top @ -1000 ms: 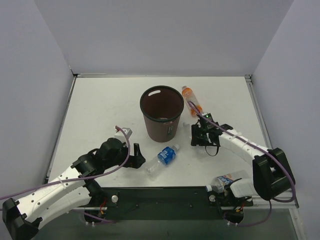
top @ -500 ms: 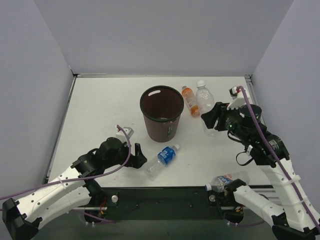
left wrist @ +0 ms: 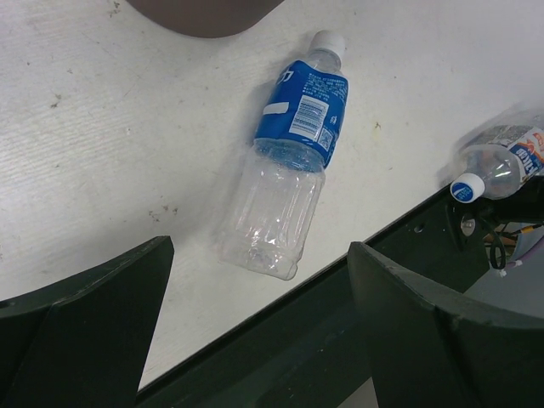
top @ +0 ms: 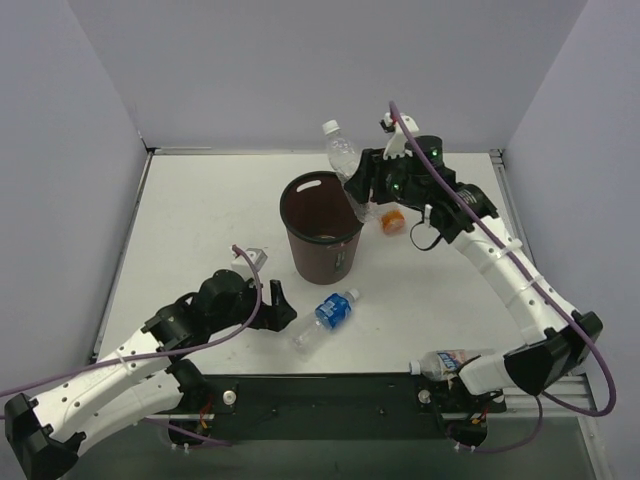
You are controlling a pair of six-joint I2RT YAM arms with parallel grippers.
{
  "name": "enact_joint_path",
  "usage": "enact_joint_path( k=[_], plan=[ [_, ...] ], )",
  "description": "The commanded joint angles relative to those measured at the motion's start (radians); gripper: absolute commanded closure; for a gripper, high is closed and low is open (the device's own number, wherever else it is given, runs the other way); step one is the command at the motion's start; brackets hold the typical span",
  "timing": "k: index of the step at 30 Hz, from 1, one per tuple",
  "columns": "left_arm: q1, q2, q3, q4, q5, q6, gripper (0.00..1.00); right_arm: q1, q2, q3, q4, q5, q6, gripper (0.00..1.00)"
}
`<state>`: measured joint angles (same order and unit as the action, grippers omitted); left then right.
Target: Put the plastic bottles in the bin
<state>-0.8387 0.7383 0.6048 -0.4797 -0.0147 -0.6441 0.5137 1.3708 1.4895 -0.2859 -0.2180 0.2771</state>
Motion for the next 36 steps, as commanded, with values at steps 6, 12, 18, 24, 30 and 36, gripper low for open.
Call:
enact_joint_path(
  k=[6, 12, 18, 24, 30, 36],
  plan=[
    [-0.007, -0.088, -0.003, -0.042, -0.03, -0.152, 0.07, 0.081, 0.166, 0.166, 0.117, -0.027, -0.036, 0.64],
    [-0.008, -0.122, -0.023, -0.063, -0.028, -0.18, 0.07, 0.111, 0.223, 0.193, 0.131, 0.002, -0.047, 0.13],
    [-0.007, -0.086, -0.025, -0.066, -0.007, -0.154, 0.06, 0.114, 0.179, 0.163, 0.129, 0.043, -0.044, 0.0],
    [-0.007, -0.011, -0.023, -0.017, 0.015, -0.109, 0.06, 0.115, 0.042, 0.057, 0.107, 0.078, -0.016, 0.01],
    [-0.011, 0.075, 0.001, 0.029, 0.055, -0.036, 0.02, 0.115, -0.2, -0.154, 0.008, 0.141, 0.05, 0.04],
    [-0.031, 0.147, 0.021, 0.016, 0.05, 0.046, 0.03, 0.111, -0.447, -0.36, -0.096, 0.187, 0.126, 0.04]
  ],
)
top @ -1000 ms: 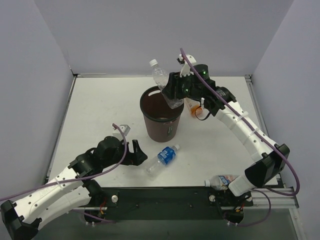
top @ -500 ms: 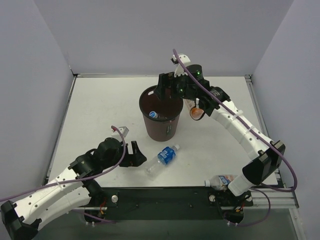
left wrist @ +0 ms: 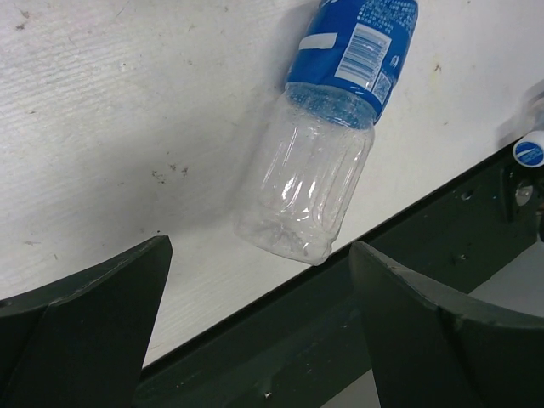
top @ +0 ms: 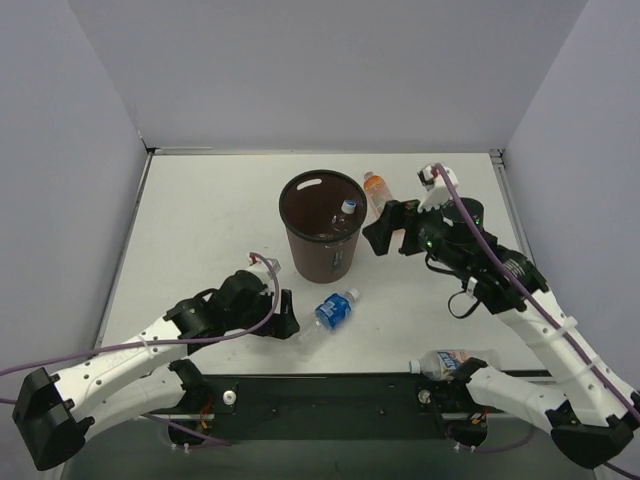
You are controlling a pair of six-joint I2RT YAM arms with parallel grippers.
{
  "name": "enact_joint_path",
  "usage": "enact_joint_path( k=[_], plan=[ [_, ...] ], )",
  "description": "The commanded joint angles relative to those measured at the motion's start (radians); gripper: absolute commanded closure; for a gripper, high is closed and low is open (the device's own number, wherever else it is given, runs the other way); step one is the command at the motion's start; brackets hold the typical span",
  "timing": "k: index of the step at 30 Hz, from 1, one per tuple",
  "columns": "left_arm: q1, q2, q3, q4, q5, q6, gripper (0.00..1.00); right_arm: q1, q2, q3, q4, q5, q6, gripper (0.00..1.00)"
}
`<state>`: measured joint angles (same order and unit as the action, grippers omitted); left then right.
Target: Put the plastic bottles in the bin
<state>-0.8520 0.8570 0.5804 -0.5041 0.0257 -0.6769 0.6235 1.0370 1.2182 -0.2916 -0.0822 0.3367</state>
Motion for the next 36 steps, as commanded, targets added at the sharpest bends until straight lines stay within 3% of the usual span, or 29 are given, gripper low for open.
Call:
enact_joint_path(
  k=[1, 9, 22, 27, 30, 31, 32, 36],
  plan=[
    [-0.021, 0.045, 0.042, 0.041, 0.011, 0.083, 0.03, 0.001, -0.136, -0.123, -0.131, 0.052, 0.07, 0.04],
    [-0.091, 0.103, 0.062, 0.056, -0.018, 0.145, 0.03, 0.001, -0.325, -0.227, -0.251, 0.108, 0.127, 0.05],
    [-0.18, 0.266, 0.096, 0.131, -0.073, 0.188, 0.03, 0.001, -0.342, -0.327, -0.504, 0.038, 0.246, 0.07],
    [-0.182, 0.327, 0.101, 0.182, -0.067, 0.22, 0.03, 0.001, -0.384, -0.361, -0.508, 0.024, 0.278, 0.07],
    [-0.182, 0.402, 0.131, 0.203, -0.033, 0.238, 0.18, 0.001, -0.37, -0.365, -0.512, 0.021, 0.272, 0.07],
    [-0.191, 0.428, 0.15, 0.199, -0.029, 0.243, 0.28, 0.001, -0.364, -0.365, -0.512, 0.021, 0.269, 0.08],
    [-0.202, 0.428, 0.157, 0.194, -0.035, 0.249, 0.45, 0.002, -0.359, -0.365, -0.512, 0.021, 0.269, 0.07],
    [-0.242, 0.332, 0.138, 0.214, -0.026, 0.261, 0.65, 0.001, -0.339, -0.346, -0.512, 0.029, 0.286, 0.07]
  ],
)
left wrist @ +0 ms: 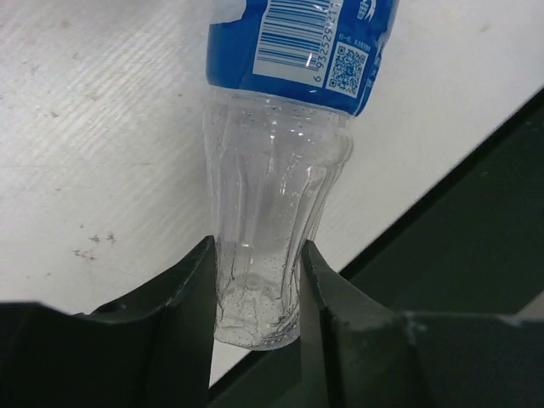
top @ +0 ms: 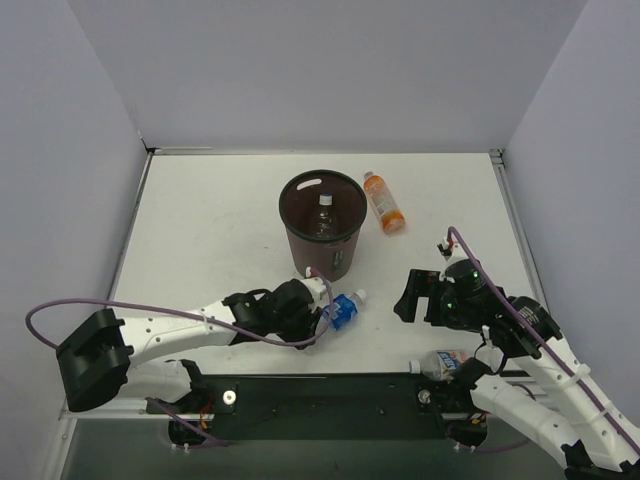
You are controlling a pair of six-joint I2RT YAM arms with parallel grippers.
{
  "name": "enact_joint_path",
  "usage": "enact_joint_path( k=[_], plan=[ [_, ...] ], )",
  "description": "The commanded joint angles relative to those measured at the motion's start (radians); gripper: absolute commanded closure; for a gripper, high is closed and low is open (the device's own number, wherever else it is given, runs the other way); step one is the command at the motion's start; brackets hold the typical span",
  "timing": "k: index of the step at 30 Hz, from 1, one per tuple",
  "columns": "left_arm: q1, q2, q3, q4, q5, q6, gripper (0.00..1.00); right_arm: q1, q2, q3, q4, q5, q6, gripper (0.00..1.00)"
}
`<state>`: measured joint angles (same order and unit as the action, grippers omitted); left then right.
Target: Put the plastic bottles in the bin
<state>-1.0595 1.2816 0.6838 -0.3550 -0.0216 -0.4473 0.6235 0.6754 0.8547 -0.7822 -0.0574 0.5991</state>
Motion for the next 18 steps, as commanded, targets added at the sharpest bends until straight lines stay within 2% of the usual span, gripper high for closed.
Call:
enact_joint_path(
  k=[1, 8, 10, 14, 18],
  plan=[
    [-0.036, -0.149, 0.031, 0.07, 0.044, 0.029, 0.66, -0.001, 0.027, 0.027, -0.022, 0.004, 0.028, 0.08],
    [-0.04, -0.33, 0.089, 0.074, 0.086, 0.018, 0.67, -0.005, 0.076, 0.243, -0.023, -0.007, 0.057, 0.08],
    [-0.04, -0.344, 0.134, 0.073, 0.08, 0.024, 0.67, -0.007, 0.101, 0.332, 0.023, -0.063, 0.036, 0.07],
    [-0.04, -0.343, 0.183, 0.079, 0.091, 0.05, 0.67, -0.008, 0.194, 0.476, 0.044, -0.145, 0.037, 0.11],
    [-0.04, -0.36, 0.181, 0.108, 0.092, 0.073, 0.67, -0.019, 0.26, 0.524, 0.066, -0.182, 0.114, 0.19]
  ],
)
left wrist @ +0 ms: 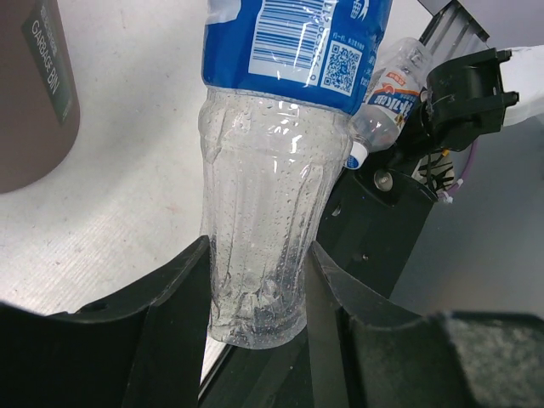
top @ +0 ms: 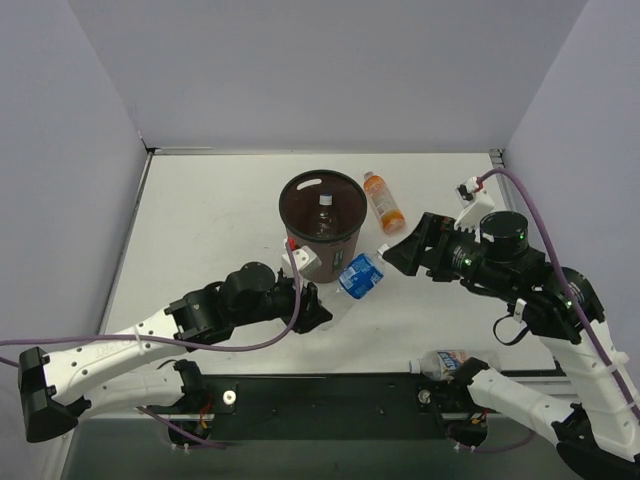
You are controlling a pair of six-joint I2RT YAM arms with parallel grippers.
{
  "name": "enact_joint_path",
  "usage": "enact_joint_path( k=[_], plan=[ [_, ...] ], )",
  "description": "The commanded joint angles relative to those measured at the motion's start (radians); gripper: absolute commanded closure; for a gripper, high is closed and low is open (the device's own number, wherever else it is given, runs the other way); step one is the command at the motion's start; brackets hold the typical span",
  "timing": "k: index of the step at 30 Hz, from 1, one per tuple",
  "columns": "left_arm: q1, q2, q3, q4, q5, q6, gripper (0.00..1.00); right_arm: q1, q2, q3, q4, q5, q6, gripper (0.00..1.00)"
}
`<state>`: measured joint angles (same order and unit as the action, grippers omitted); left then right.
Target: Put the plastic bottles in the bin
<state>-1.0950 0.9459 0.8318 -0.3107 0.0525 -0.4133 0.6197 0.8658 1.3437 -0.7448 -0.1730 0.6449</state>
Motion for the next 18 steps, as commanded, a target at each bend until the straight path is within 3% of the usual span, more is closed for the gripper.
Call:
enact_joint_path(
  k=[1, 10, 13, 14, 15, 18],
  plan=[
    [-0.005, -0.03, 0.035, 0.074, 0.02, 0.047, 0.67, -0.017, 0.073, 0.034, 0.036, -0.065, 0.096, 0.2],
    [-0.005, -0.088, 0.018, 0.102, 0.047, 0.064, 0.68, -0.037, 0.098, -0.034, 0.087, -0.023, 0.176, 0.33],
    [-0.006, -0.093, 0.021, 0.099, 0.052, 0.067, 0.68, -0.04, 0.107, -0.04, 0.11, -0.045, 0.182, 0.5],
    [-0.005, -0.091, 0.02, 0.096, 0.055, 0.068, 0.67, -0.041, 0.11, -0.041, 0.119, -0.055, 0.185, 0.62],
    [-0.005, -0.09, 0.021, 0.096, 0.055, 0.068, 0.65, -0.041, 0.117, -0.037, 0.133, -0.075, 0.183, 0.67],
    [-0.005, -0.079, 0.021, 0.087, 0.027, 0.062, 0.4, -0.041, 0.124, -0.018, 0.147, -0.086, 0.171, 0.92]
  ],
)
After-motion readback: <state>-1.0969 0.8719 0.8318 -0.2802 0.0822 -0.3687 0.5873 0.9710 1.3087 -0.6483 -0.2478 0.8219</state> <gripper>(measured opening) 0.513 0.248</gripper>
